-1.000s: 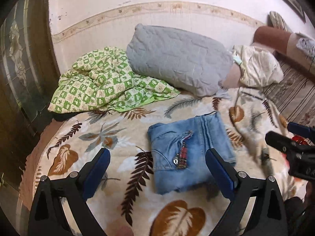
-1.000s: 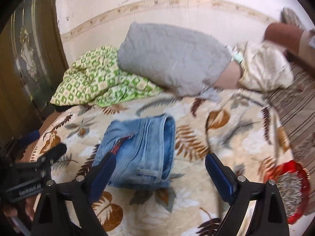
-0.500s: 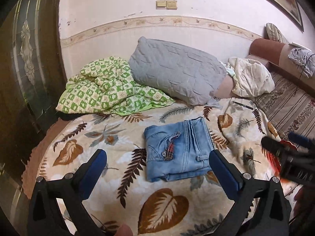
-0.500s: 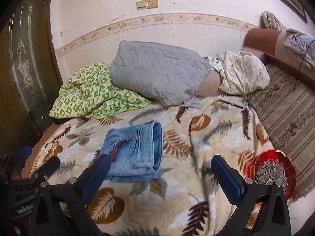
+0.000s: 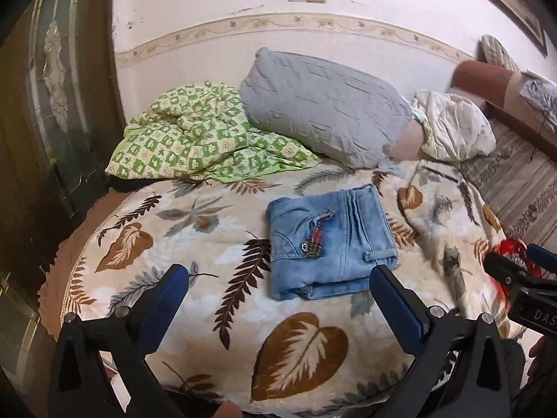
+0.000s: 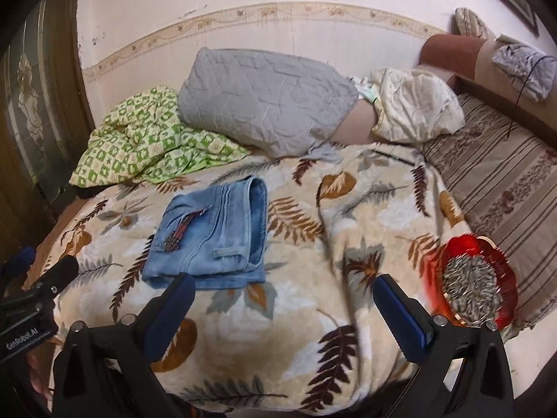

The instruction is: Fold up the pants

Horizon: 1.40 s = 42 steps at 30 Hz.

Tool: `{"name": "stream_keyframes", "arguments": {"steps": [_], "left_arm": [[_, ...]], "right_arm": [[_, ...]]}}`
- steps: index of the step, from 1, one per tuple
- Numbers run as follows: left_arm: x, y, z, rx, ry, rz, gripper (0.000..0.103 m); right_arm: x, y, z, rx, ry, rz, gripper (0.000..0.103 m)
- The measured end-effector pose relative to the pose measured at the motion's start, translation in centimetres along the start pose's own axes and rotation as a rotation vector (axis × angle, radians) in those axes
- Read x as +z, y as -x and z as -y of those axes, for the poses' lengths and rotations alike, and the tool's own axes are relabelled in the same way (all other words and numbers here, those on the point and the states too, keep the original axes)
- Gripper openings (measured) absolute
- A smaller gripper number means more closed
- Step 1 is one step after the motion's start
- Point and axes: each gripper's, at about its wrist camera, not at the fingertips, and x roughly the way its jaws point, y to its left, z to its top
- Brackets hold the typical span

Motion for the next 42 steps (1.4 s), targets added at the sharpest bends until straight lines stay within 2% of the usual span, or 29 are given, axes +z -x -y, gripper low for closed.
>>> {"name": "stream_keyframes", "arguments": {"steps": [14,20,25,42], "left_arm": [[-0.24,0.04,0.5,-0.011,-0.007,-0.015,0.103],[-0.17,0.13,0.32,0.007,0.012,-0.022,0.103],[-0.18,0.2,-0.1,-0.009,0.034,-0.032,0.103],[0.08,0.49,-0.27,-0.01,0.024,-0.021,0.103]], "right_arm": [[0.02,0.02,-0.59,0.007,0.016,0.002,0.103],[-0.07,0.14,-0.59,0.008,0.011,0.005,0.103],[-0.09,0.23,-0.68,0.01,0.017,0.004,0.103],[-0.09,0.27,-0.77,0.011,0.021,0.002,0.103]]}}
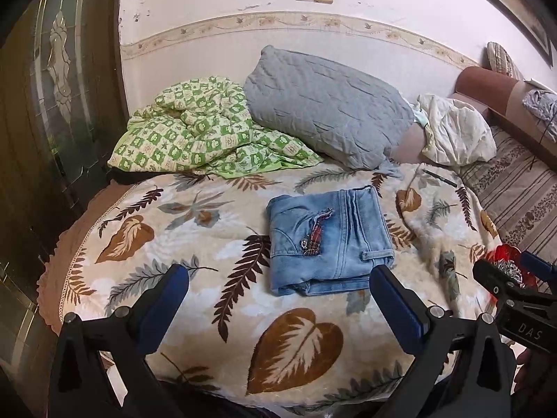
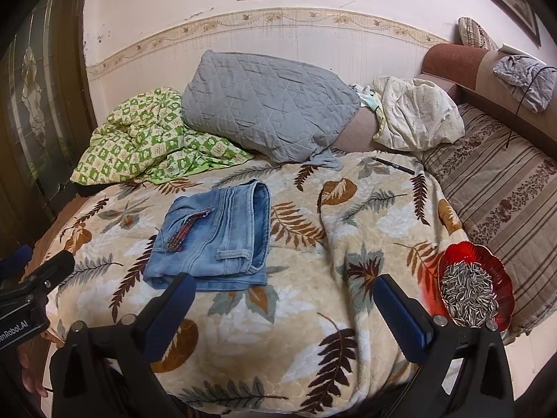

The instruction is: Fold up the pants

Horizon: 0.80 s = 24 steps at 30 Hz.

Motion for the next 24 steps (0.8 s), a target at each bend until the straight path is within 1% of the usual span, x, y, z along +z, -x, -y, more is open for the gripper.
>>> {"name": "stream_keyframes", "arguments": {"steps": [24], "left_arm": [[-0.24,-0.29,0.13,-0.003,-0.008,-0.007,0.103]], "right_arm": [[-0.14,-0.28,0.21,-0.004,0.001,-0.005,0.103]]}}
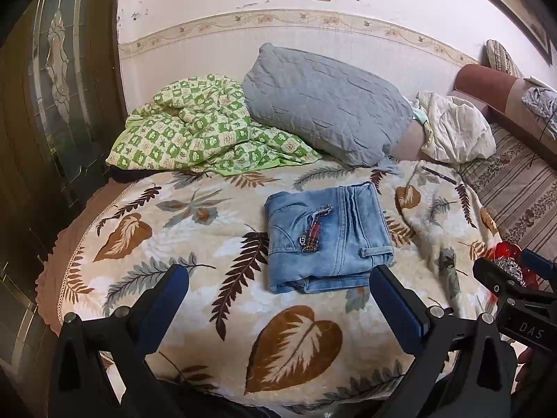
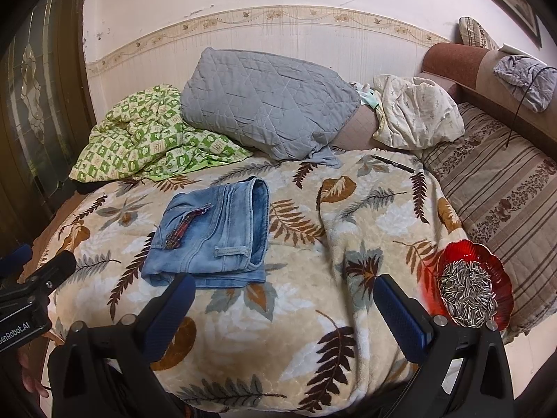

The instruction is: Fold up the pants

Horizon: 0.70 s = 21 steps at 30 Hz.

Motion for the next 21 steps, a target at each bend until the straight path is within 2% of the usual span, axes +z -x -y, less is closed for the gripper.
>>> {"name": "stream_keyframes", "arguments": {"steps": [19,21], "left_arm": [[-0.24,-0.22,0.12,0.004,0.007,0.003,0.103],[-0.26,-0.24,0.07,-0.016,0.014,0.008,0.103]], "right_arm": [[-0.28,-0.4,0.08,-0.005,0.0,-0.007,0.103],[-0.27,-0.43,0.07,-0.007,0.0,-0.007,0.103]]}}
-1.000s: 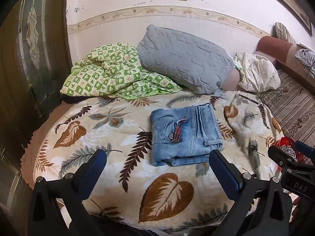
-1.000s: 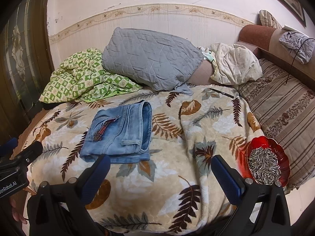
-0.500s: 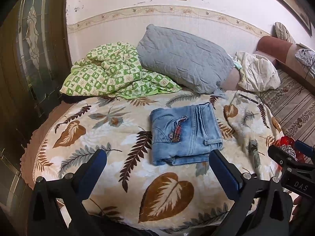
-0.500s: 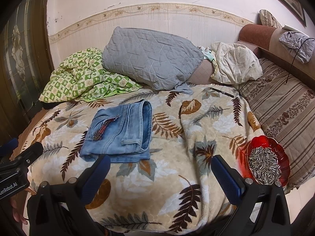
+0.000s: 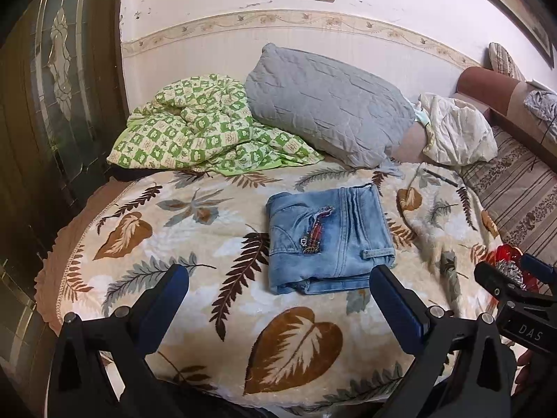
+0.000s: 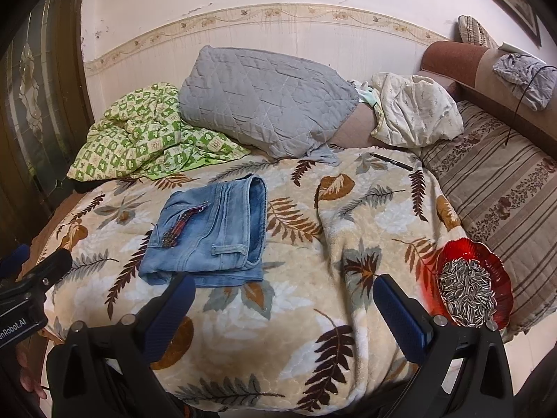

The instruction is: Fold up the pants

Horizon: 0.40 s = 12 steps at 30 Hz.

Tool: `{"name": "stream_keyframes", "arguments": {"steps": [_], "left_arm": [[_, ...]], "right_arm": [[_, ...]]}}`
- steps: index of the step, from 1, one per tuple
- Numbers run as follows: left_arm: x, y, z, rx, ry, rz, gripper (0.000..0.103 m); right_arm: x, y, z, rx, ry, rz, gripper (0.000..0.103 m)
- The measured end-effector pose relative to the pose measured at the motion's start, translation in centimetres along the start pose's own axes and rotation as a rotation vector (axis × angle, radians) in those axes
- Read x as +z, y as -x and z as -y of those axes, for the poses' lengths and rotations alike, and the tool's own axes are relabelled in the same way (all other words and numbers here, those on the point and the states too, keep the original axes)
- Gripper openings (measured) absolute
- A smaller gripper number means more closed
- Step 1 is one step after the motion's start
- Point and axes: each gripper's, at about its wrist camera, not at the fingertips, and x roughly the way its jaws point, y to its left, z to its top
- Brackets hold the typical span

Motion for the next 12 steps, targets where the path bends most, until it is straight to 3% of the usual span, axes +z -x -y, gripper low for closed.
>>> {"name": "stream_keyframes", "arguments": {"steps": [8,12], "left_arm": [[0.0,-0.7,-1.6,-0.298,0.211,-0.042,0.103],[0.3,-0.1,-1.3,-0.325,0.211,-0.012,0.103]], "right_arm": [[-0.1,-0.1,0.0,-0.002,-0.004,-0.001,0.103],[-0.1,-0.3,0.2,-0.001,-0.012,-0.004,0.103]]}}
